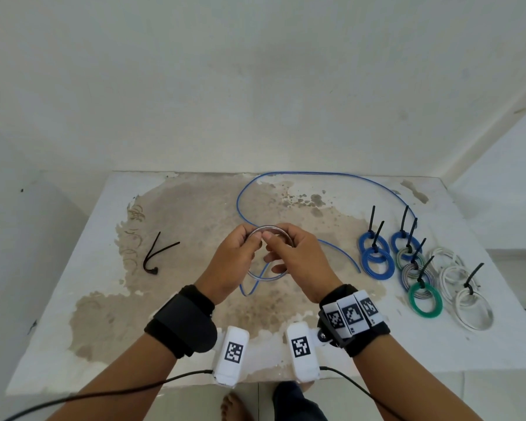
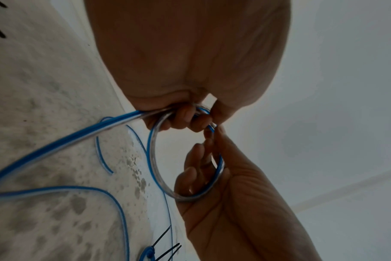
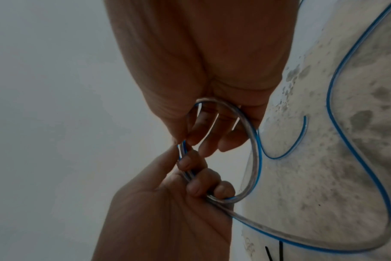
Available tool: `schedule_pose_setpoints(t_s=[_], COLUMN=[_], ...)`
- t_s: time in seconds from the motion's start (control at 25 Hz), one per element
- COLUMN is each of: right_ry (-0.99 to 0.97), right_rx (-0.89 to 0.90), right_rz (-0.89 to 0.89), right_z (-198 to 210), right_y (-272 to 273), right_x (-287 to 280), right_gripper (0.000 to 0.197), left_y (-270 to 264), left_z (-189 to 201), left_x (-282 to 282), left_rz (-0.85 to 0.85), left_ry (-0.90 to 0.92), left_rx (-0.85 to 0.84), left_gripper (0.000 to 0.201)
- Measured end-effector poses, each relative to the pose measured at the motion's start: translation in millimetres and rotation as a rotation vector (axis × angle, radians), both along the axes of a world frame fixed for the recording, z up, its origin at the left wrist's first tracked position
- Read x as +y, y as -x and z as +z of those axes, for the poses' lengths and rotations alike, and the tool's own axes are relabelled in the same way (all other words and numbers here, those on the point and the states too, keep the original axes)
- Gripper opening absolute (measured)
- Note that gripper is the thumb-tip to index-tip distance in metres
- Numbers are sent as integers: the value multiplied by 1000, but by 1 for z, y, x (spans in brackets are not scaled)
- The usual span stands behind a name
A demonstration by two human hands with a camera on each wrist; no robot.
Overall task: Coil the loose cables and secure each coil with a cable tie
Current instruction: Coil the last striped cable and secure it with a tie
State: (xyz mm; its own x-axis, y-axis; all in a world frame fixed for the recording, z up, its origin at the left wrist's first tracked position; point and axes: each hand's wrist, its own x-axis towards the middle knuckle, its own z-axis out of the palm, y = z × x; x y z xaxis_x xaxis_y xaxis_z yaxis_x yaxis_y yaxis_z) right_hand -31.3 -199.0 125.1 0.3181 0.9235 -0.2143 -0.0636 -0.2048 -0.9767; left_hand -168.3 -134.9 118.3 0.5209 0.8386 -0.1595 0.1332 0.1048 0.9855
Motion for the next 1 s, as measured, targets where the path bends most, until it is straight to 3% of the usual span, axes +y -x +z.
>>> schedule_pose_setpoints(t_s=[0.08,0.28,0.48,0.56,0.76,1.0], right_ry=[-8,-21,-15,11,-23,0], right_rx=[46,163,346,286,-56,-159], right_rz=[-13,-22,-56,-21,38,103], right_z=[-1,-1,-9,-10,-10,-9], right_y=[1,-1,-4,-6,-13,-14], right_x=[0,0,-2,-5,-7,-11], right_gripper=[19,15,10,10,11,14], left_y=[2,4,9,11,12,12], left_z=[-2,-4,5,8,9,8], left_x=[1,9,13,17,21,21], left_rz=[14,7,-196,-258,-285,-300], left_ry=[47,-32,311,370,376,397], left_rx=[-21,9,-74,-55,-39,-47], left_gripper=[23,25,23,25,25,26])
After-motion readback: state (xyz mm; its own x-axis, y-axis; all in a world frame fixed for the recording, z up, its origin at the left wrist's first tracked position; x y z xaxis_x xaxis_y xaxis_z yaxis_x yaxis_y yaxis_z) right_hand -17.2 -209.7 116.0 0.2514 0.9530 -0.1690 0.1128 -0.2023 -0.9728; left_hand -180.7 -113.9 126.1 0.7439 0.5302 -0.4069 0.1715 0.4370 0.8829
